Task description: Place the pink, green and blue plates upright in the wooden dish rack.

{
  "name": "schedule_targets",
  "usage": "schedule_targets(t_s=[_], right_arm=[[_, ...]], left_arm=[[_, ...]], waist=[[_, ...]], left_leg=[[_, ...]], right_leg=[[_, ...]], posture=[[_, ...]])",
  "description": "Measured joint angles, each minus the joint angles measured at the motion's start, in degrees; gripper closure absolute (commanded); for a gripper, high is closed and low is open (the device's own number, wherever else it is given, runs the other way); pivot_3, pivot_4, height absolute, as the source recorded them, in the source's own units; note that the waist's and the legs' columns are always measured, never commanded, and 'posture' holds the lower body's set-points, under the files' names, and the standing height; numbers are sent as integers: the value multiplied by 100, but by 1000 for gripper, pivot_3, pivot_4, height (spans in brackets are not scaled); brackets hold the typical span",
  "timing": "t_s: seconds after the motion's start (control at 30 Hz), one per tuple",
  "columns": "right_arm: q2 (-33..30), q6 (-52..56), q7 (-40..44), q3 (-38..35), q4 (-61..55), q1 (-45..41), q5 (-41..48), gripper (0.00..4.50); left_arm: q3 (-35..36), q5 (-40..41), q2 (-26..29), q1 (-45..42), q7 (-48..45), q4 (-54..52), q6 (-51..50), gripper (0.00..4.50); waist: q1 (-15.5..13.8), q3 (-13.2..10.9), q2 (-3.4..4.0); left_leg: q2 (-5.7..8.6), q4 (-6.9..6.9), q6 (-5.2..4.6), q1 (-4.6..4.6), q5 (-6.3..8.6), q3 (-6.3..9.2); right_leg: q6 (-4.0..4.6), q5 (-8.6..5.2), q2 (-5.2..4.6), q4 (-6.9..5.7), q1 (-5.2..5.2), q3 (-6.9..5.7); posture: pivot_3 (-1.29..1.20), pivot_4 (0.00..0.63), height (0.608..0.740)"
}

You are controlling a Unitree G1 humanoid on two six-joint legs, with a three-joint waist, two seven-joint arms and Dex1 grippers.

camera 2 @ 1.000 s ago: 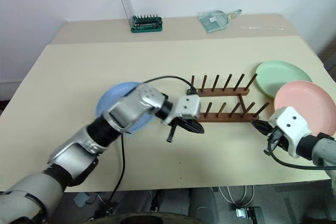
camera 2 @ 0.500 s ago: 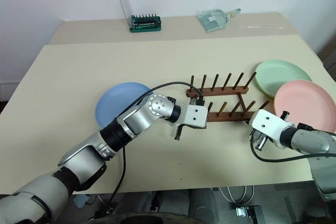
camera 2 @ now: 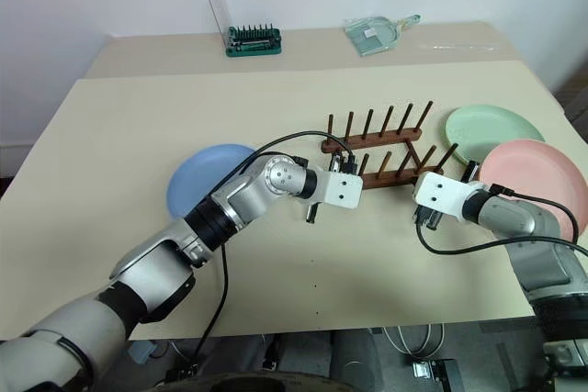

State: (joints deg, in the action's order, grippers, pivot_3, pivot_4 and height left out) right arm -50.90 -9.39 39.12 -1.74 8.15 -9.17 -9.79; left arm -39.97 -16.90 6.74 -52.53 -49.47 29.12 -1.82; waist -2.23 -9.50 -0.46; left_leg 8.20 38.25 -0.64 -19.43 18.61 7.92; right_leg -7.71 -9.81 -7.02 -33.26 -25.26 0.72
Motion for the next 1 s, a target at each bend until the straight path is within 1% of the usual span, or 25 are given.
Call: schedule_targets(t_s=[0.27, 0.67, 0.87, 1.0], right_arm=[[322, -391, -216, 380, 665, -671, -249, 4472], [449, -448, -265, 543, 746, -686, -297, 4472], [448, -480, -304, 543, 896, -691, -296, 4472], [444, -451, -299, 524, 843, -655, -280, 4472]], left_arm=[[144, -227, 7, -207, 226, 477, 233, 4494], [420, -397, 55, -424, 463, 1083, 527, 4494], [461, -371, -47, -373, 281, 983, 513, 4494], [625, 38, -56, -20, -379, 318, 122, 4494]], waist=[[19, 0, 1], [15, 3, 5], [10, 3, 5], [19, 3, 6]], left_leg=[[-6, 1, 3, 4, -2, -9], [-8, 1, 3, 0, -2, -11], [-8, 1, 3, -1, -2, -11], [-9, 1, 2, -2, -2, -11]], right_leg=[[5, 15, 10, 2, 0, 11], [6, 16, 13, 4, -6, 13], [6, 16, 13, 4, -6, 13], [6, 16, 13, 2, -9, 14]], posture=[[0, 150, 740], [0, 150, 740], [0, 150, 740], [0, 150, 740]])
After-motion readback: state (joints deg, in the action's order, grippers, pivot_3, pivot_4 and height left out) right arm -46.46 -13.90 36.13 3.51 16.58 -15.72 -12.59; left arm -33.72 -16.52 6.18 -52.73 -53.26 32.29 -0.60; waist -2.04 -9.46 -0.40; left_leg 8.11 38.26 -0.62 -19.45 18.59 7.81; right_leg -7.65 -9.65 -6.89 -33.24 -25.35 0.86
